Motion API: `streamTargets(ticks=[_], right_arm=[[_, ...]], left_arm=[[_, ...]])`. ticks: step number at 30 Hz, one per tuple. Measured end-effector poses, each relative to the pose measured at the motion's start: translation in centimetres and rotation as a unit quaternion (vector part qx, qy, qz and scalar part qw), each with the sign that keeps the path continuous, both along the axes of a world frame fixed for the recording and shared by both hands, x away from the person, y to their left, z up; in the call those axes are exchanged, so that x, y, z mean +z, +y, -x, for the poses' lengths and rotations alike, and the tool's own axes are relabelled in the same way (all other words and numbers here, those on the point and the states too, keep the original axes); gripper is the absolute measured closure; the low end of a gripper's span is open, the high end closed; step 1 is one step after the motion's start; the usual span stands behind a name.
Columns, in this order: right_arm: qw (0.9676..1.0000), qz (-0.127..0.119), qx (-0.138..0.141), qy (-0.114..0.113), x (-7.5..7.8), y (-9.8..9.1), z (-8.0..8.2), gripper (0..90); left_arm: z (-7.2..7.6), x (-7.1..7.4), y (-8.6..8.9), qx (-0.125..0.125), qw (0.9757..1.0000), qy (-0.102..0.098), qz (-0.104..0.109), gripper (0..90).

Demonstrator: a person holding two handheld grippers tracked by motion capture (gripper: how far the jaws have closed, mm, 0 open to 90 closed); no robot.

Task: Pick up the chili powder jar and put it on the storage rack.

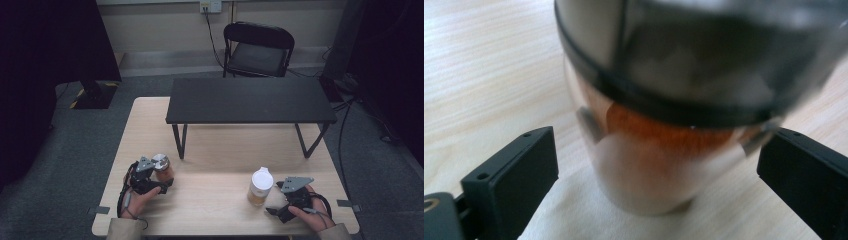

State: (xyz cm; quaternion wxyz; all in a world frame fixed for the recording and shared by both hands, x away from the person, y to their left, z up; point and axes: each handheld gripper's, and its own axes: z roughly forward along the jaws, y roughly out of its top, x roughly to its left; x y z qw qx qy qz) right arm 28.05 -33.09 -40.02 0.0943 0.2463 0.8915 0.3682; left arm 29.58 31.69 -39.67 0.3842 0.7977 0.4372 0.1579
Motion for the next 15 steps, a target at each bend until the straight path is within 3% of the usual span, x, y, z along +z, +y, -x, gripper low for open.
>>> streamTargets(ticks=[4,10,15], right_arm=[[1.0,0.0,0.0,0.0,0.0,0.0,0.0,0.0],[1.0,0.0,0.0,0.0,0.0,0.0,0.0,0.0],[1.0,0.0,0.0,0.0,0.0,0.0,-0.01,0.0]], left_arm=[[-0.35,-0.28,0.04,0.003,0.9999,-0.003,0.013,12.4],[-0.49,-0.59,-0.18,-0.004,0.9999,-0.015,0.008,28.1],[-0.52,-0.31,-0.49,-0.009,0.9998,-0.018,-0.006,29.9]])
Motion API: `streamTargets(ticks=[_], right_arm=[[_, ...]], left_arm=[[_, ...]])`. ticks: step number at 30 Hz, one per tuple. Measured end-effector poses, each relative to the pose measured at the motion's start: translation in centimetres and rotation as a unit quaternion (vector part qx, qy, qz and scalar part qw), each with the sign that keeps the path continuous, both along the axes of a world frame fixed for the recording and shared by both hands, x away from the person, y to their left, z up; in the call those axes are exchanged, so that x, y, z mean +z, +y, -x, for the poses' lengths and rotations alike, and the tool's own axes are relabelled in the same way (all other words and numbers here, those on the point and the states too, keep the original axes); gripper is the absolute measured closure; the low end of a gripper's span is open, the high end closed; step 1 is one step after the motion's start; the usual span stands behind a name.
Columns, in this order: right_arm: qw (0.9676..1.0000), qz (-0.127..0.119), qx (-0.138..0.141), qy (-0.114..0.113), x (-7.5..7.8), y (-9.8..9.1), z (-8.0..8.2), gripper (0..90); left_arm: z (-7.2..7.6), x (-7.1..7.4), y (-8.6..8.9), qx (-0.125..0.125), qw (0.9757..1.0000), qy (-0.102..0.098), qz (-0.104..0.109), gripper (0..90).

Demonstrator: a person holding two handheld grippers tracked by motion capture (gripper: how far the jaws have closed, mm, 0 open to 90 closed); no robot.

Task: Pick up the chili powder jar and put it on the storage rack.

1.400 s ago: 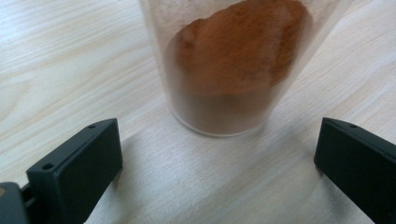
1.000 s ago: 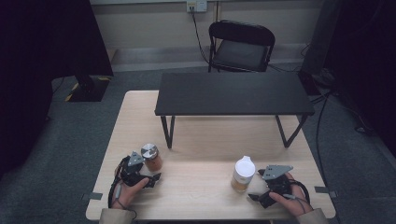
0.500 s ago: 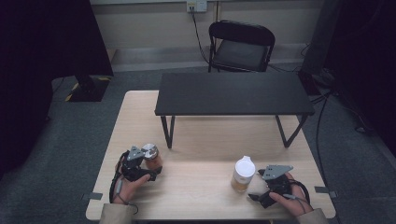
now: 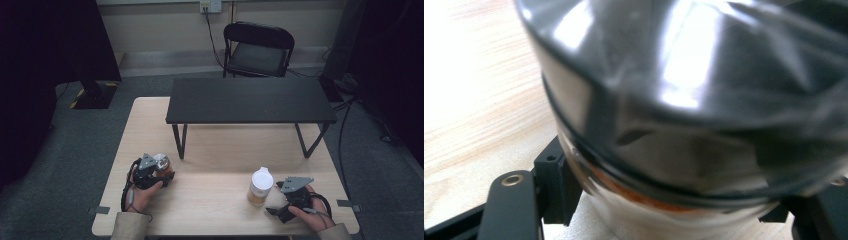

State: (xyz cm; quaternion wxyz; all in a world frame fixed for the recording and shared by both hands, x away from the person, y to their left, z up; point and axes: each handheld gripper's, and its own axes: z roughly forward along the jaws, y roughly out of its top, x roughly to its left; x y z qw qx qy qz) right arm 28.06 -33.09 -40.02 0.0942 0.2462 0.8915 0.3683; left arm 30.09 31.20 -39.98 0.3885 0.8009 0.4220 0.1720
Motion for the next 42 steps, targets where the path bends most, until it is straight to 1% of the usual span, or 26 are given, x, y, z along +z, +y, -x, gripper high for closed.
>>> streamTargets(ticks=[2,6,13,15,17,20,22,24,25,27,30,39,40,42], right_arm=[[1.0,0.0,0.0,0.0,0.0,0.0,0.0,0.0],[1.0,0.0,0.0,0.0,0.0,0.0,0.0,0.0],[1.0,0.0,0.0,0.0,0.0,0.0,0.0,0.0],[1.0,0.0,0.0,0.0,0.0,0.0,0.0,0.0],[1.0,0.0,-0.001,0.0,0.0,0.0,0.0,0.0],[1.0,0.0,0.0,0.0,0.0,0.0,0.0,0.0],[1.0,0.0,0.0,0.0,0.0,0.0,0.0,0.0],[1.0,0.0,0.0,0.0,0.0,0.0,0.0,0.0],[1.0,0.0,0.0,0.0,0.0,0.0,0.0,0.0],[1.0,0.0,0.0,0.0,0.0,0.0,0.0,0.0],[1.0,0.0,0.0,0.0,0.0,0.0,0.0,0.0],[1.0,0.0,0.0,0.0,0.0,0.0,0.0,0.0],[1.0,0.0,0.0,0.0,0.0,0.0,0.0,0.0],[1.0,0.0,0.0,0.0,0.0,0.0,0.0,0.0]], left_arm=[[-0.1,0.1,0.0,-0.005,1.0,0.001,-0.003,30.0],[0.0,0.3,-0.2,-0.01,0.9999,0.004,-0.003,30.3],[-0.2,1.0,0.0,-0.028,0.9992,0.021,0.021,30.4],[-0.2,1.4,-0.1,-0.035,0.999,0.023,0.017,30.4],[-0.3,1.6,-0.2,-0.038,0.9987,0.025,0.021,30.5],[-0.3,2.2,-0.6,-0.044,0.9986,0.026,0.015,30.4],[-0.4,2.5,-0.7,-0.05,0.9982,0.03,0.016,30.5],[-0.5,2.8,-1.1,-0.053,0.998,0.033,0.011,30.4],[-0.5,3.0,-1.2,-0.055,0.9978,0.035,0.012,30.4],[-0.5,3.2,-1.3,-0.06,0.9976,0.032,0.012,30.5],[-0.7,3.4,-1.4,-0.067,0.997,0.034,0.022,30.5],[-1.1,4.6,-2.5,-0.09,0.9951,0.036,0.022,30.5],[-1.1,4.8,-2.6,-0.093,0.995,0.032,0.018,30.5],[-1.2,5.0,-2.8,-0.097,0.9946,0.032,0.019,30.5]])
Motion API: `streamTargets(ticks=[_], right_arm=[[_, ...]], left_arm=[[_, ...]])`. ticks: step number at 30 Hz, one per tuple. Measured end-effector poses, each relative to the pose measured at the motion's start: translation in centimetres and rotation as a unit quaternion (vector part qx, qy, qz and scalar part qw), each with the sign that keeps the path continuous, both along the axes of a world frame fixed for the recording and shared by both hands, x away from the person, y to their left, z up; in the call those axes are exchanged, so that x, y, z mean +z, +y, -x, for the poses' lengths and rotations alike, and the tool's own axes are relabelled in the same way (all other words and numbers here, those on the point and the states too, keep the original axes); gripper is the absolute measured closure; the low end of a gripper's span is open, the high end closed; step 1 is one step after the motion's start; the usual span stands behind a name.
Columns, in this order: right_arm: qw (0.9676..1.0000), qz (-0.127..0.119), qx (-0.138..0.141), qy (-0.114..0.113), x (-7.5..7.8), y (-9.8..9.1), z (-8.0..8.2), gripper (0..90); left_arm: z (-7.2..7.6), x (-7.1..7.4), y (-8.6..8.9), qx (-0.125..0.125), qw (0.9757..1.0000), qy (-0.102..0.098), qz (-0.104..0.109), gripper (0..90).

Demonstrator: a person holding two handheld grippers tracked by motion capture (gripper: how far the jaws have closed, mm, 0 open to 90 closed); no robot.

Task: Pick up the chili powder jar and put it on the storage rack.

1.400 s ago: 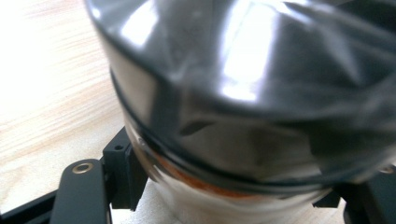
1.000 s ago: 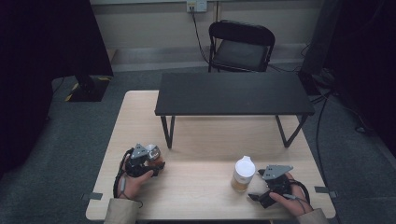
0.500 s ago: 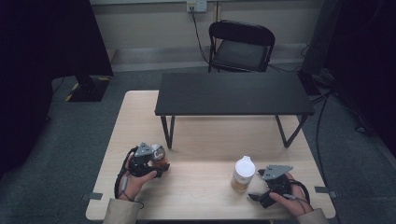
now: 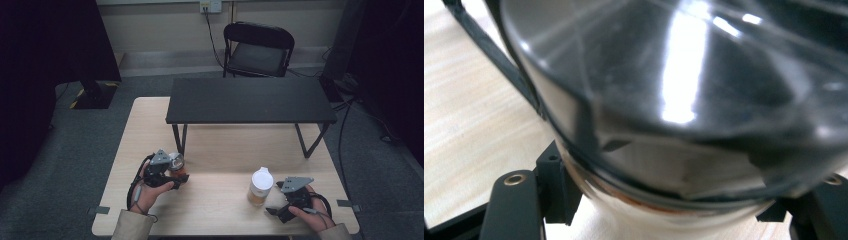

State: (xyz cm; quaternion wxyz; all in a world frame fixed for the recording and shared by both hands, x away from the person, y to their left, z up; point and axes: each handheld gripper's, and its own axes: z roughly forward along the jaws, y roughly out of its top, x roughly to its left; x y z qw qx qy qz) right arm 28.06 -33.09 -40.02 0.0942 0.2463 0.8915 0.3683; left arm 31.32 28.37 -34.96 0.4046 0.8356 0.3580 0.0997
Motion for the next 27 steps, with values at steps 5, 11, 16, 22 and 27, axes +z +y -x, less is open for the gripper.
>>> streamTargets(ticks=[5,11,16,22,27], right_arm=[[1.0,0.0,0.0,0.0,0.0,0.0,0.0,0.0],[1.0,0.0,0.0,0.0,0.0,0.0,0.0,0.0],[1.0,0.0,0.0,0.0,0.0,0.0,0.0,0.0],[1.0,0.0,0.0,0.0,0.0,0.0,0.0,0.0],[1.0,0.0,0.0,0.0,0.0,0.0,0.0,0.0]], left_arm=[[-0.3,0.5,-0.5,-0.01,0.9999,-0.002,0.0,30.5],[-0.7,1.3,-1.1,-0.014,0.9999,-0.004,0.001,30.5],[-1.2,2.0,-1.5,-0.022,0.9997,-0.007,0.004,30.5],[-1.7,3.0,-1.9,-0.024,0.9996,-0.001,0.015,30.5],[-2.1,3.8,-2.3,-0.027,0.9995,0.0,0.013,30.5]])
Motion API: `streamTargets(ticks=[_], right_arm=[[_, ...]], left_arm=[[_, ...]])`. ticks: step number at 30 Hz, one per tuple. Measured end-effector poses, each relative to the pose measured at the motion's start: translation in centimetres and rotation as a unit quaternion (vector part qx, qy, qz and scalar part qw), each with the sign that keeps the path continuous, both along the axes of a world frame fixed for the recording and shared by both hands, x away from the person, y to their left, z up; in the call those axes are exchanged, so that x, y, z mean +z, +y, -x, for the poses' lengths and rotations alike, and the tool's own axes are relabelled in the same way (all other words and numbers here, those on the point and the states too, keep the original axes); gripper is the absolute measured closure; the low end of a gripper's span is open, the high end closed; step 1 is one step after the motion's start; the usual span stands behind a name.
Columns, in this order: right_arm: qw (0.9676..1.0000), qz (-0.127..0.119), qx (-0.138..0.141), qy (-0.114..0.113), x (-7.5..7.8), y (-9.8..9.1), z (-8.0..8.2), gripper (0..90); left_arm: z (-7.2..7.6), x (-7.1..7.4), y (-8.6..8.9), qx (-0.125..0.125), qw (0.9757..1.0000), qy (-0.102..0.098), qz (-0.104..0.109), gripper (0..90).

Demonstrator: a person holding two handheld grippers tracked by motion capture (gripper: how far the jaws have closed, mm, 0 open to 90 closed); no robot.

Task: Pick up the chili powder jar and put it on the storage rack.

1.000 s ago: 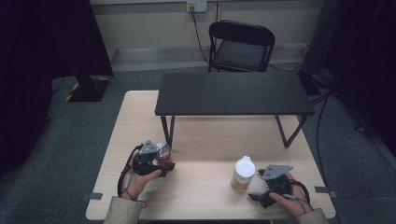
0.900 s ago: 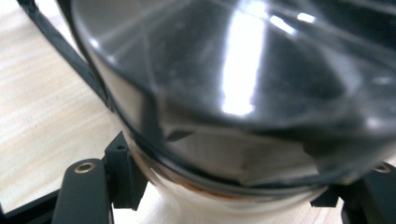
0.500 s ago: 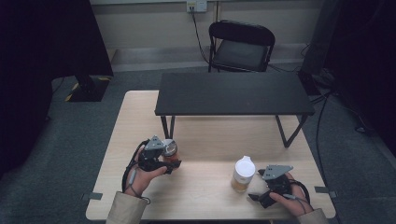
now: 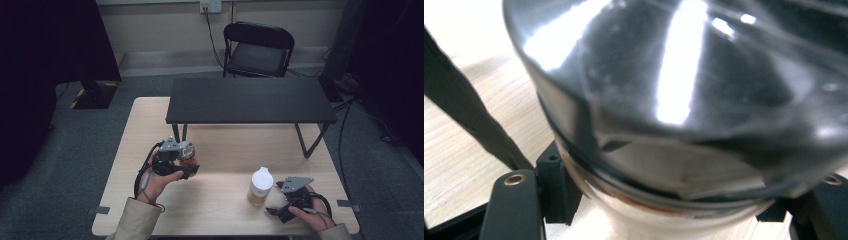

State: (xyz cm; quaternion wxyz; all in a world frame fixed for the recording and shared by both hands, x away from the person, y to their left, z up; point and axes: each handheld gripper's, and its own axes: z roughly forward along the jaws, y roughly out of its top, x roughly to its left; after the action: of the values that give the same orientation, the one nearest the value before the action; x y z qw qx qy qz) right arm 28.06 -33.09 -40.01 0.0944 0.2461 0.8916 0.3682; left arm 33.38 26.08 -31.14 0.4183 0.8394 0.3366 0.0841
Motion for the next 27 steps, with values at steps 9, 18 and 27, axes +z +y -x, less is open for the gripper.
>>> streamTargets(ticks=[9,18,27], right_arm=[[1.0,0.0,0.0,0.001,0.0,0.0,0.0,0.0],[1.0,0.0,-0.001,0.001,0.0,0.0,0.0,0.0],[1.0,0.0,0.0,0.0,0.0,0.0,0.0,0.0]], left_arm=[[-0.5,1.1,-0.5,-0.009,1.0,0.0,-0.001,30.5],[-1.0,2.4,-0.8,-0.014,0.9999,0.0,-0.002,30.5],[-1.4,3.6,-1.0,-0.022,0.9998,-0.001,-0.004,30.5]])
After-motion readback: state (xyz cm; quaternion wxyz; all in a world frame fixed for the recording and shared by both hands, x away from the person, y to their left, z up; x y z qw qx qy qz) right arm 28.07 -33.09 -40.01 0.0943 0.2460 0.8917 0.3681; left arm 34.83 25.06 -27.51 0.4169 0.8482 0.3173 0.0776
